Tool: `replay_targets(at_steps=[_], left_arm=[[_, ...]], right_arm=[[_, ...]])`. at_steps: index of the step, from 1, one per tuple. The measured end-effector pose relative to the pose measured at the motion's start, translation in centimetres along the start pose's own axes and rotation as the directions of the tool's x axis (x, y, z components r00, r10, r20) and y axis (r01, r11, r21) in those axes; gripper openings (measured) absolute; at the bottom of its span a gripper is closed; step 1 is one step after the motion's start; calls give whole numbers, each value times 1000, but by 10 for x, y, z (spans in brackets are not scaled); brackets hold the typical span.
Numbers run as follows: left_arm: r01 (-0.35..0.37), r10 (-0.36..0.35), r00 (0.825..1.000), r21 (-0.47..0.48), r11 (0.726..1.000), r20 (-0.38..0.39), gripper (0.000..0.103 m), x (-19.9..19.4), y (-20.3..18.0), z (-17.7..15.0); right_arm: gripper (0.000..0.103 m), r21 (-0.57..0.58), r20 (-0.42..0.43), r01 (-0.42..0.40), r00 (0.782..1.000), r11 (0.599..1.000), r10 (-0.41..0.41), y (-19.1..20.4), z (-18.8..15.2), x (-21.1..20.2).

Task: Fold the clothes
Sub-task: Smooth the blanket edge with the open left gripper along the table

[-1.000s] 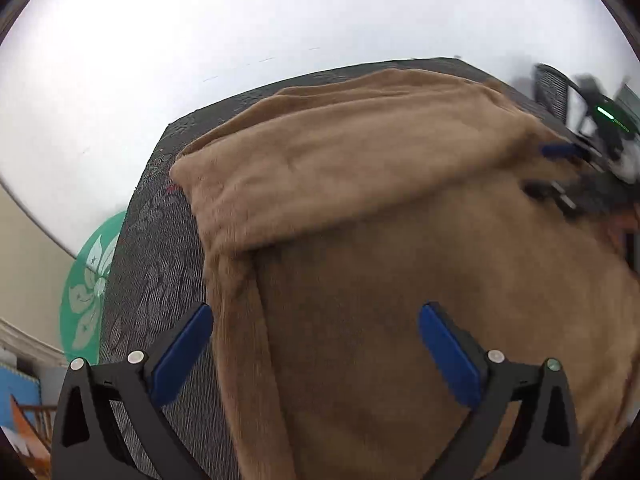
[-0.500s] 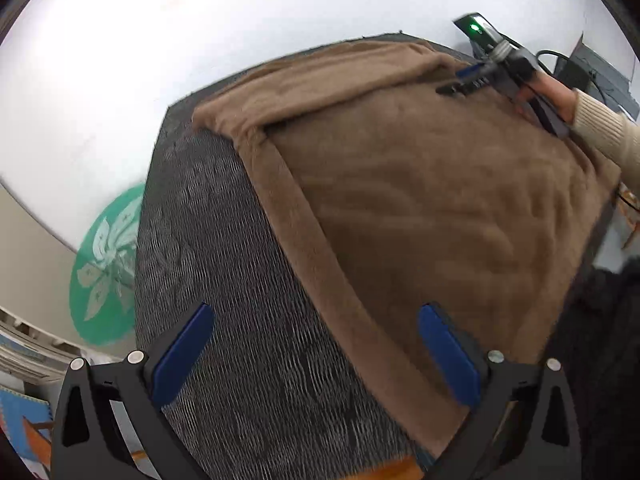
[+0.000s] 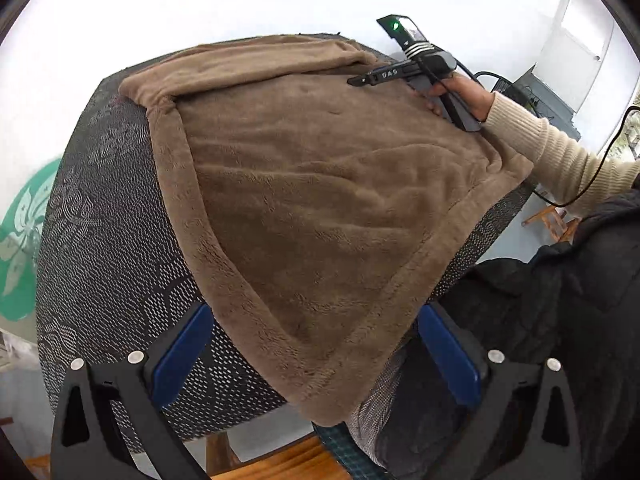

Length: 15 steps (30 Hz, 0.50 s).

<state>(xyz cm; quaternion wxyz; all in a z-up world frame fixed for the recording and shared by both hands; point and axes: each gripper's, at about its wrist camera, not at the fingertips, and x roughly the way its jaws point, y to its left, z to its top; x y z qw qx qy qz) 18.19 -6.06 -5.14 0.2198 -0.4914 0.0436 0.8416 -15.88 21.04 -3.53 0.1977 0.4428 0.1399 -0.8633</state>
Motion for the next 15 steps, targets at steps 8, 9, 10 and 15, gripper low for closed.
replay_targets(at_steps=[8, 9, 10, 15], left_arm=[[-178, 181, 983, 143, 974, -11, 103, 3, -18, -18], [-206, 210, 978, 181, 962, -2, 103, 2, -21, -22], [-244, 249, 968, 222, 944, 5, 103, 2, -25, -26], [-376, 391, 919, 381, 844, 41, 103, 9, -44, -38]], right_arm=[[103, 3, 0, 1, 1000, 1000, -1, 0, -1, -1], [103, 4, 0, 1, 1000, 1000, -1, 0, 0, 0], [103, 4, 0, 1, 1000, 1000, -1, 1, 0, 0], [103, 4, 0, 1, 1000, 1000, -1, 0, 0, 0]])
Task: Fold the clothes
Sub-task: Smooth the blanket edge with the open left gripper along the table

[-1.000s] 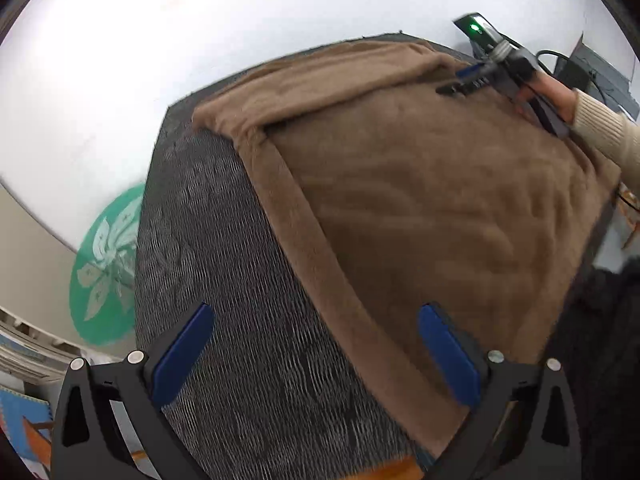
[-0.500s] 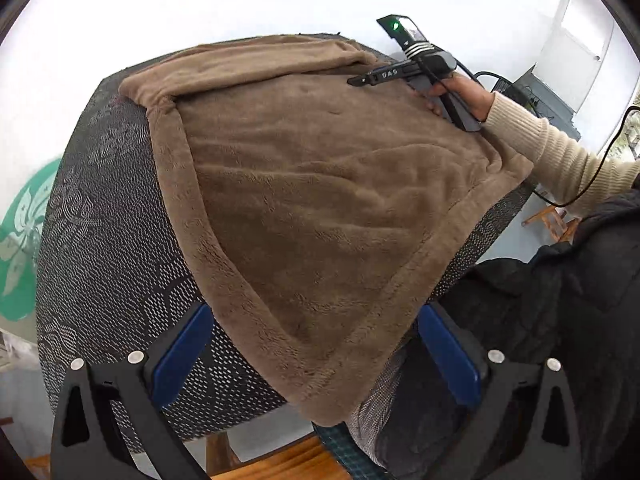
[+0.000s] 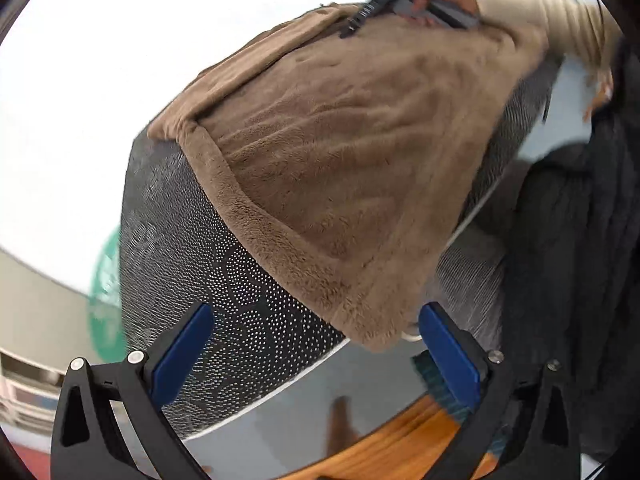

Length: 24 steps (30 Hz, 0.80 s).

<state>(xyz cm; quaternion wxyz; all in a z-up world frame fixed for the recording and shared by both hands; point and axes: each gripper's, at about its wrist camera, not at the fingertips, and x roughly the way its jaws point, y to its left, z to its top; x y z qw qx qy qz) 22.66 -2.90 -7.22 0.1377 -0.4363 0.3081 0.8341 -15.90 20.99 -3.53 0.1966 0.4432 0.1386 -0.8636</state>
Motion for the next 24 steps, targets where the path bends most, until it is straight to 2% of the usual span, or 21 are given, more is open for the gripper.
replay_targets(at_steps=[4, 7, 14, 22, 24], left_arm=[[-96, 96, 995, 58, 994, 12, 103, 0, -2, 3], [-137, 135, 990, 74, 988, 34, 103, -2, 1, 9], [-155, 152, 988, 114, 981, 39, 103, -4, 9, 23], [-165, 158, 985, 99, 981, 73, 103, -9, 30, 39], [-158, 150, 986, 129, 979, 70, 103, -3, 27, 41]], right_arm=[[103, -1, 0, -1, 1000, 1000, 1, 0, 0, 0], [103, -1, 0, -1, 1000, 1000, 1, 0, 0, 0], [103, -1, 0, -1, 1000, 1000, 1, 0, 1, 1], [103, -1, 0, 0, 1000, 1000, 0, 1, 2, 2], [103, -1, 0, 0, 1000, 1000, 0, 1, 2, 2]])
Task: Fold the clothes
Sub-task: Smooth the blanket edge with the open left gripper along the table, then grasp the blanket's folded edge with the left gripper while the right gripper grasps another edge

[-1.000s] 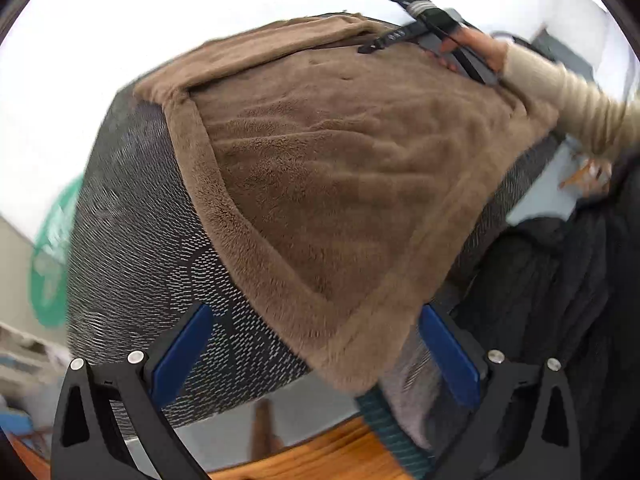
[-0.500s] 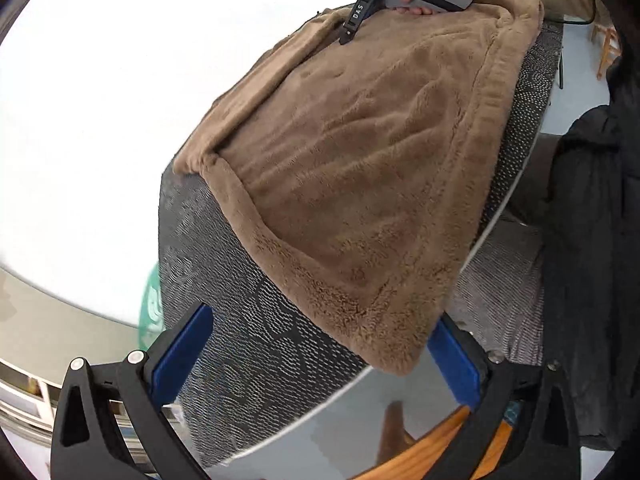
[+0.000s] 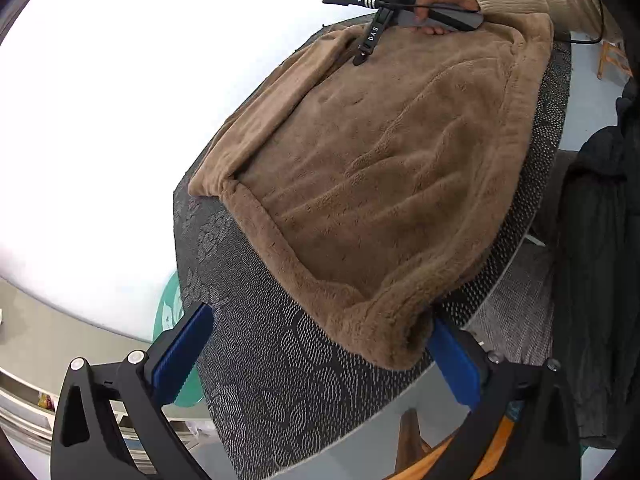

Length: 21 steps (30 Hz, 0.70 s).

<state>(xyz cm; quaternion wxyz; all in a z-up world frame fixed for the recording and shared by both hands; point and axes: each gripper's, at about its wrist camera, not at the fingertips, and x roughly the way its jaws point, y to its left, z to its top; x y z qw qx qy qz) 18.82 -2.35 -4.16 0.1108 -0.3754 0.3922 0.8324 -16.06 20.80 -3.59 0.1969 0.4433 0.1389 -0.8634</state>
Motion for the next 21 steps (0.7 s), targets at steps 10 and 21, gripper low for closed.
replay_targets(at_steps=[10, 21], left_arm=[[-54, 48, 998, 209, 976, 31, 103, 13, -29, 4], [89, -89, 996, 103, 991, -7, 37, 1, -28, 15]], right_arm=[[103, 3, 0, -1, 1000, 1000, 1, 0, -1, 0], [103, 3, 0, 0, 1000, 1000, 0, 1, -1, 0]])
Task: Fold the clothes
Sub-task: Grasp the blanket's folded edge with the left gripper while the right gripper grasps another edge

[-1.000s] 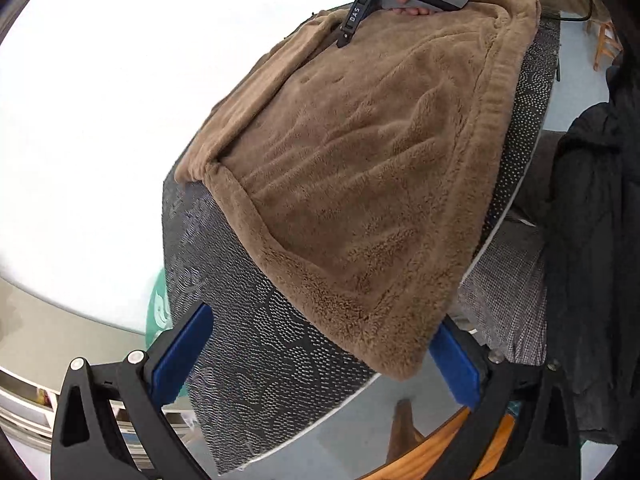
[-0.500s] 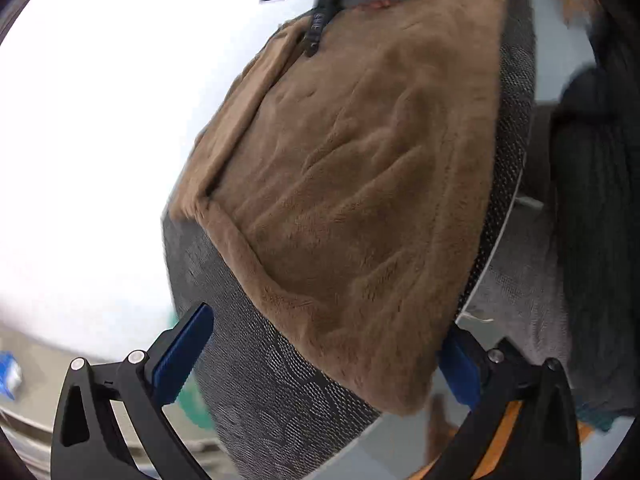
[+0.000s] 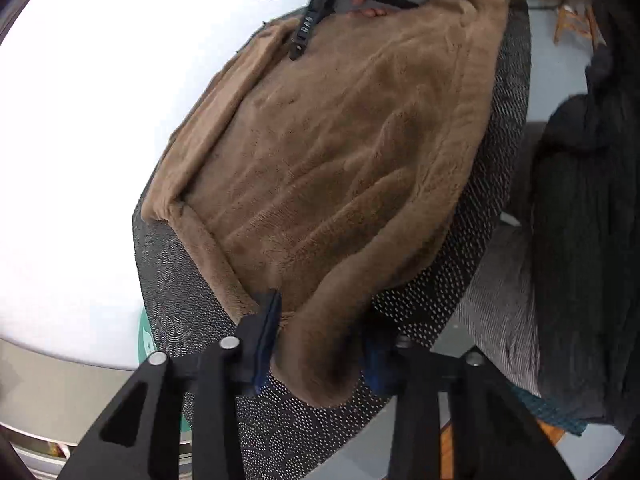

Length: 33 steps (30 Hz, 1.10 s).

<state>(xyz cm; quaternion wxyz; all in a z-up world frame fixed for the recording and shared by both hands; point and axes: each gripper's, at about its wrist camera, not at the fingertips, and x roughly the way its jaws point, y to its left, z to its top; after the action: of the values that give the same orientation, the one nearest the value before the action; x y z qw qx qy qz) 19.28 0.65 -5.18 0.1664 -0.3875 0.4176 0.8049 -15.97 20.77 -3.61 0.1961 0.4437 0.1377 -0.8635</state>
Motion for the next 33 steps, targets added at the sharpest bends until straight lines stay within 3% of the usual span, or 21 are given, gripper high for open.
replay_targets(at_steps=[5, 8, 11, 14, 17, 21, 22, 23, 25, 26, 29, 33], left_arm=[[-6, 8, 999, -60, 998, 45, 29, -3, 9, 7], [4, 5, 997, -118, 993, 77, 23, -4, 18, 13], [-5, 21, 994, -148, 989, 110, 21, -7, 23, 18], [-23, 52, 988, -191, 981, 148, 20, -9, 35, 26], [-49, 105, 977, -280, 959, 188, 20, -12, 53, 32], [-39, 137, 964, -392, 919, 226, 20, -9, 80, 39], [-35, 138, 964, -405, 914, 229, 20, -8, 84, 41], [-32, 139, 963, -415, 909, 231, 20, -6, 87, 43], [-37, 144, 963, -420, 907, 227, 20, -2, 90, 48], [-37, 144, 964, -420, 907, 224, 20, 0, 91, 50], [-34, 142, 964, -423, 905, 226, 20, 2, 94, 56], [-30, 139, 965, -431, 902, 224, 20, 5, 96, 60]], right_arm=[[102, -5, 13, 17, 1000, 1000, -17, 1, 0, -2], [102, 4, 94, 28, 995, 1000, -28, 0, -3, -19], [102, 37, 241, -33, 970, 999, 23, -11, -12, -53], [103, 71, 335, -106, 939, 992, 77, -26, -31, -96], [102, 53, 397, -142, 911, 988, 110, -36, -60, -144], [102, 0, 424, -124, 899, 992, 113, -36, -109, -198], [95, -21, 419, -113, 901, 993, 111, -32, -122, -209], [77, -45, 405, -95, 908, 994, 106, -25, -133, -217], [58, -93, 369, -62, 925, 994, 93, -8, -153, -228], [53, -135, 333, -57, 937, 989, 100, 4, -164, -230], [53, -286, 227, -43, 967, 957, 112, 45, -193, -230], [53, -407, 154, -33, 983, 913, 104, 82, -221, -233]])
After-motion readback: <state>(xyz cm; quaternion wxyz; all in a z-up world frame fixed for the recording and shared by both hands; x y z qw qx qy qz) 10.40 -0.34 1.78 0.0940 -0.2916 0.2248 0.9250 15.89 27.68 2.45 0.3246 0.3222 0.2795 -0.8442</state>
